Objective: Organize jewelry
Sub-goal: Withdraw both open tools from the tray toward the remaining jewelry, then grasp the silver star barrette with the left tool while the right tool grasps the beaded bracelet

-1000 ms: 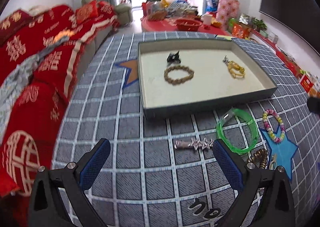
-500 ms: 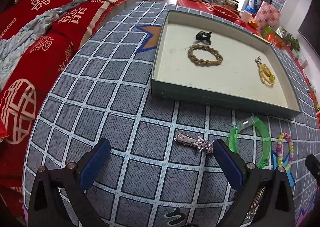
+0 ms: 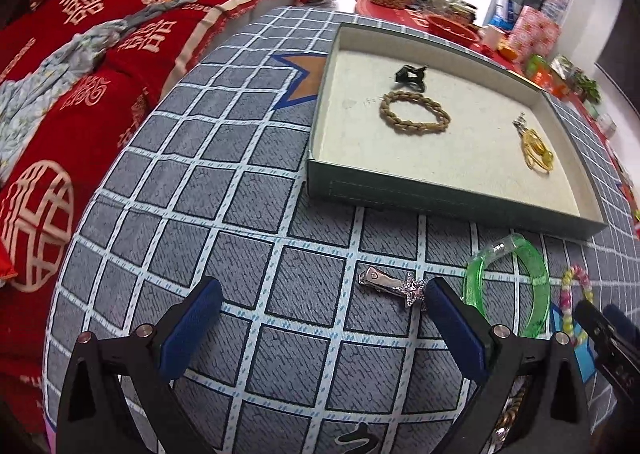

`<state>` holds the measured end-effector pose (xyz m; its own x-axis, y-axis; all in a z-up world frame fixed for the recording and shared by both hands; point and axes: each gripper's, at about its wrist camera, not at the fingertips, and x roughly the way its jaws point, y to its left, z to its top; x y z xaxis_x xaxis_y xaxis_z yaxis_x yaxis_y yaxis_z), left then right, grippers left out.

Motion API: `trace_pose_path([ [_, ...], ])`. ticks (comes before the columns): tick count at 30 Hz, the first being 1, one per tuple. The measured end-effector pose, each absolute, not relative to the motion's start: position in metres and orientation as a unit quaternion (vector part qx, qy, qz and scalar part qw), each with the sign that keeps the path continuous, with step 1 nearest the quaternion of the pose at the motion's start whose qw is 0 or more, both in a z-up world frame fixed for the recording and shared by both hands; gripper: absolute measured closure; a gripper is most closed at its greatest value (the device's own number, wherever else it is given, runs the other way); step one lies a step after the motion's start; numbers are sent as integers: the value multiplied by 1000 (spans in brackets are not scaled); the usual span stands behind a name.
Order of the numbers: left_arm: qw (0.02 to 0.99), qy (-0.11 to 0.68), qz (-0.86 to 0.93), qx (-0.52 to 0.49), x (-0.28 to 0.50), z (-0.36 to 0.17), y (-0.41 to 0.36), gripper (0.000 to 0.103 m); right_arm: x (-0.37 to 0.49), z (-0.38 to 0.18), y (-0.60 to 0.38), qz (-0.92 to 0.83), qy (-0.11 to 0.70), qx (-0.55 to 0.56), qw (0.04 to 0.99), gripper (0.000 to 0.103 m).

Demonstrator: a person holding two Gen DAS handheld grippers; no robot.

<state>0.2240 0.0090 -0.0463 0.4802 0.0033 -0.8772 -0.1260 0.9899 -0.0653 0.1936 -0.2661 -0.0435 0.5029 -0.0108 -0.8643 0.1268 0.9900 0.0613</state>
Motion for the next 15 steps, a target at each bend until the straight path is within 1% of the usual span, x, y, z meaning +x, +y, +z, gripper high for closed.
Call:
trace_pose_path([
  [3, 870, 492, 8, -25, 220, -44, 10, 0, 190, -44, -261, -35, 495, 31, 868, 22],
  [8, 893, 443, -49, 57, 210, -25, 5, 0, 189, -43, -261, -28, 495, 28, 868, 22],
  [13, 887, 422, -134, 132, 206, -21, -14, 0, 188, -43, -262, -27, 495, 27, 868, 22],
  [15, 877, 423, -162, 159, 208, -23, -19, 7, 188, -43, -262, -27, 495, 28, 868, 22],
])
